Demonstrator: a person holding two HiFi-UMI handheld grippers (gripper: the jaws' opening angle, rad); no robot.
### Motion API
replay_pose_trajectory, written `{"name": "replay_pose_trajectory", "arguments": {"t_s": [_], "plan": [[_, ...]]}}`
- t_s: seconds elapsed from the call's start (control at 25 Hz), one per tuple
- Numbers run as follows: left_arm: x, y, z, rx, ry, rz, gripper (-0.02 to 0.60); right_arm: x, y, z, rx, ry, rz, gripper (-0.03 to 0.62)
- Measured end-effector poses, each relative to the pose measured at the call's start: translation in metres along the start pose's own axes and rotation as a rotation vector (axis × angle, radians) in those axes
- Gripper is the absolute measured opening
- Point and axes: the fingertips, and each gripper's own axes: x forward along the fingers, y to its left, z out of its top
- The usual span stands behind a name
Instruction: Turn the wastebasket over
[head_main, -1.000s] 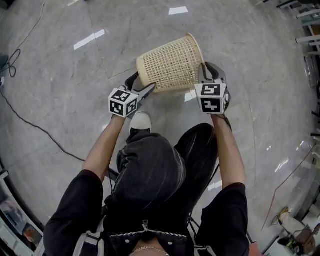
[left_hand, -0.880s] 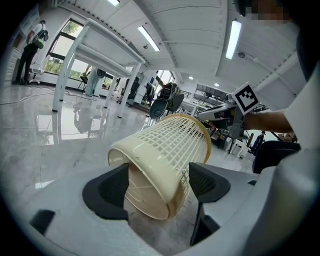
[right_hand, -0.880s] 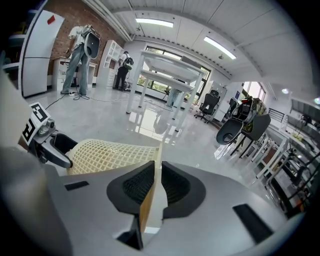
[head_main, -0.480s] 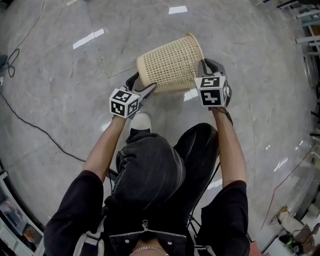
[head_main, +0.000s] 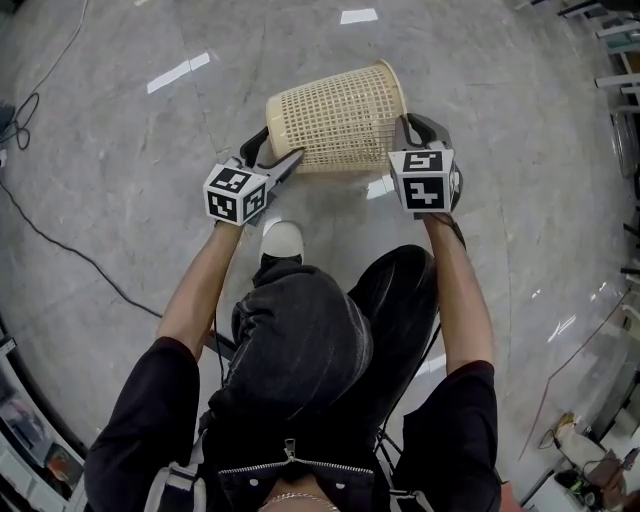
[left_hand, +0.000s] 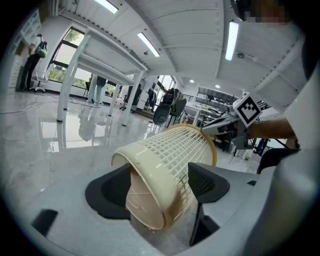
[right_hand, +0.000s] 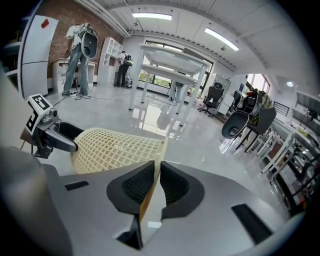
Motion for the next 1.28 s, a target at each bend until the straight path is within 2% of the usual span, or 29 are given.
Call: {"name": "replay_pose_trajectory", "arguments": {"t_s": [0.2, 0.44, 0.6, 1.08, 1.2, 1.28], "plan": [[-0.006, 0.013, 0.035, 0.074, -0.023, 0.018, 0.360, 0.002, 0.005, 0.003, 0.061, -0.016, 0.023, 0.041], [-0.015, 0.020, 0.068, 0.110, -0.054, 0.041, 0.360, 0.009, 0.013, 0.002, 0.108, -0.017, 0.038, 0.047], [-0.019, 0.013, 0.095, 0.160, -0.079, 0.031, 0.360, 0.011, 0.016, -0.007, 0.127, -0.001, 0.046, 0.056], [-0.003, -0.026, 0.127, 0.218, -0.109, -0.068, 0.359, 0.008, 0.000, -0.047, 0.180, 0.063, 0.025, 0.061], [-0.002, -0.038, 0.130, 0.229, -0.099, -0.122, 0.316, 0.008, -0.006, -0.062, 0.197, 0.090, 0.021, 0.061], [0.000, -0.047, 0.131, 0.246, -0.092, -0.155, 0.314, 0.008, -0.010, -0.071, 0.208, 0.105, 0.018, 0.061]]}}
